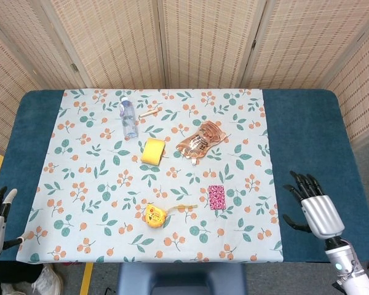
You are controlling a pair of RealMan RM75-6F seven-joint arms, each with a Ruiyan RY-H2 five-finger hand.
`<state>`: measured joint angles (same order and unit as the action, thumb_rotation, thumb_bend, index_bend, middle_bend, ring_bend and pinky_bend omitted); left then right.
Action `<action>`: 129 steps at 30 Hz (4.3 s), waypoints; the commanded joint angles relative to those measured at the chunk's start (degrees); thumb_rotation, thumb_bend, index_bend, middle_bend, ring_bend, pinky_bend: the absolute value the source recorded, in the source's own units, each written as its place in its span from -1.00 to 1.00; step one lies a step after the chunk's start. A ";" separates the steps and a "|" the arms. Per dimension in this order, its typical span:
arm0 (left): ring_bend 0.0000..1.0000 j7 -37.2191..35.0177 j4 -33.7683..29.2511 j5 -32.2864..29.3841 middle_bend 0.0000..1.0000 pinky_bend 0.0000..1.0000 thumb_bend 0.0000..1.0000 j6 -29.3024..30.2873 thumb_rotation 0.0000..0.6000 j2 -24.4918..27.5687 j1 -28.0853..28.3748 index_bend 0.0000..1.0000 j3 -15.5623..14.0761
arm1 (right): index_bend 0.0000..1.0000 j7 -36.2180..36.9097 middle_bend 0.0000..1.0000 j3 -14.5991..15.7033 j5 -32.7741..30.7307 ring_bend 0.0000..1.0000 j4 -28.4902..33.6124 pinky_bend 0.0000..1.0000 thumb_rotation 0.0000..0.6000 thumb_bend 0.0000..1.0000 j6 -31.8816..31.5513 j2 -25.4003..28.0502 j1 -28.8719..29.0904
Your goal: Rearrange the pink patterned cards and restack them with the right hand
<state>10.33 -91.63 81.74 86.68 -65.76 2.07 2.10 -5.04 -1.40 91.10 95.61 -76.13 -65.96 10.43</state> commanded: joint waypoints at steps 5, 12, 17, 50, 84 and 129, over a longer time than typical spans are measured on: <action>-1.00 -0.86 0.08 0.51 -1.00 -1.00 -0.62 0.13 1.00 0.32 -0.31 -0.86 -0.34 | -0.51 1.42 -0.98 -0.98 -1.99 -1.00 1.26 -1.00 0.73 -0.37 9.24 -4.30 6.11; -1.00 -2.25 0.49 0.83 -1.00 -1.00 -0.62 0.63 1.00 0.60 -1.00 -0.78 -0.66 | -0.50 0.20 -1.00 -3.26 -10.65 -1.00 2.71 -1.00 0.36 -0.37 20.18 -9.86 12.26; -1.00 -3.17 0.65 1.29 -1.00 -1.00 -0.62 0.25 1.00 0.72 -1.05 -0.74 -1.01 | -0.45 -1.07 -1.00 -3.92 -13.88 -1.00 0.92 -1.00 0.23 -0.41 22.97 -13.09 14.69; -1.00 -7.33 3.27 1.25 -1.00 -1.00 -0.62 -1.10 1.00 0.48 -1.36 -0.62 -1.23 | -0.42 -9.14 -1.00 -4.23 -25.13 -1.00 -9.98 -1.00 0.10 -0.49 26.13 -25.67 21.41; -0.99 -7.64 2.65 1.80 -1.00 -1.00 -0.62 -1.64 1.00 0.62 -1.20 -0.50 -1.36 | -0.42 -8.87 -1.00 -1.21 -27.30 -1.00 -12.76 -1.00 0.09 -0.49 22.93 -23.14 18.59; -0.98 -7.49 2.27 1.49 -1.00 -1.00 -0.62 -2.22 1.00 0.71 -1.28 -0.51 -1.60 | -0.94 -8.50 -1.00 -3.37 -22.01 -1.00 -18.31 -1.00 0.56 -0.49 19.13 -26.86 18.01</action>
<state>2.85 -89.36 83.24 84.47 -65.04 0.78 0.50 -13.46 -4.76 69.05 77.42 -57.05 -92.70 28.39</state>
